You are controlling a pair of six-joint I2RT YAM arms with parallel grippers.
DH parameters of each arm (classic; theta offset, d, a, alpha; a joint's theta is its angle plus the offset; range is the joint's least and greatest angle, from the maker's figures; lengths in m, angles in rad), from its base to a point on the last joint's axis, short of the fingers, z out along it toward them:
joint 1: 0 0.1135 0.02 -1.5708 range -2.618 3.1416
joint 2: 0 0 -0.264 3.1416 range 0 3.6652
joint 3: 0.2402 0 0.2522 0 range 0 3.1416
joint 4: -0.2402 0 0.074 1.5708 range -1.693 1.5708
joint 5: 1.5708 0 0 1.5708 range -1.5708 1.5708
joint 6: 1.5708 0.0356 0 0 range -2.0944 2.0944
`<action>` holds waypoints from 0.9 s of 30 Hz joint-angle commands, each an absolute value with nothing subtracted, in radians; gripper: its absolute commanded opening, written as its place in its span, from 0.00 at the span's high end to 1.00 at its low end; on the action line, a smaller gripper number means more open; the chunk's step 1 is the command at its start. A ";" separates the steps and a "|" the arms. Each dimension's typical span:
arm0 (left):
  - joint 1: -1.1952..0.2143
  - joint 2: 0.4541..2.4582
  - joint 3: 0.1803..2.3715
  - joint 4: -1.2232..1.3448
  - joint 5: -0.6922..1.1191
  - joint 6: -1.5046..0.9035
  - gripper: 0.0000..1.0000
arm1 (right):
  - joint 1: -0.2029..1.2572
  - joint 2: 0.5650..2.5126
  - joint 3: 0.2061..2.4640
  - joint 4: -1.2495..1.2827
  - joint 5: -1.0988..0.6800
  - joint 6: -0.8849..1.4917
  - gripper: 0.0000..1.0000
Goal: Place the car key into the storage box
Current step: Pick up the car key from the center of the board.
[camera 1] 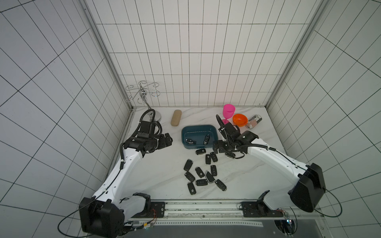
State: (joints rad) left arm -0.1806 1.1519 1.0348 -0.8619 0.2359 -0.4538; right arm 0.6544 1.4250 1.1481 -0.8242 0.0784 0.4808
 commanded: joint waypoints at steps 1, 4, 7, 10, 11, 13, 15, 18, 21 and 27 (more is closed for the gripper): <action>-0.183 1.123 1.019 -0.831 0.260 -0.454 0.07 | 0.624 1.375 1.082 -0.986 0.163 0.493 0.01; -0.183 1.115 1.008 -0.831 0.271 -0.446 0.07 | 0.573 1.344 1.030 -0.995 0.163 0.528 0.01; -0.183 1.114 0.998 -0.832 0.285 -0.440 0.07 | 0.508 1.323 0.972 -0.950 0.113 0.583 0.01; -0.183 1.109 0.993 -0.833 0.291 -0.434 0.07 | 0.432 1.329 0.928 -0.877 0.021 0.666 0.01; -0.183 1.108 0.993 -0.834 0.291 -0.431 0.07 | 0.421 1.339 0.927 -0.857 -0.008 0.693 0.01; -0.183 1.106 0.992 -0.835 0.288 -0.427 0.07 | 0.417 1.365 0.941 -0.841 -0.013 0.771 0.01; -0.183 1.109 0.992 -0.835 0.289 -0.424 0.07 | 0.416 1.404 0.975 -0.836 -0.021 0.818 0.01; -0.183 1.112 0.989 -0.830 0.291 -0.425 0.07 | 0.416 1.480 1.035 -0.838 -0.012 0.853 0.01; -0.183 1.118 0.980 -0.819 0.295 -0.427 0.07 | 0.416 1.568 1.082 -0.821 -0.033 0.896 0.01; -0.183 1.132 0.974 -0.816 0.281 -0.420 0.07 | 0.410 1.676 1.114 -0.749 -0.031 0.892 0.01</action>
State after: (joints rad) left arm -0.1806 1.1290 0.9867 -0.8406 0.2863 -0.4427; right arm 0.4187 1.6527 1.0763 -0.7712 -0.0330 0.8566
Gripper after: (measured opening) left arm 0.927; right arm 0.986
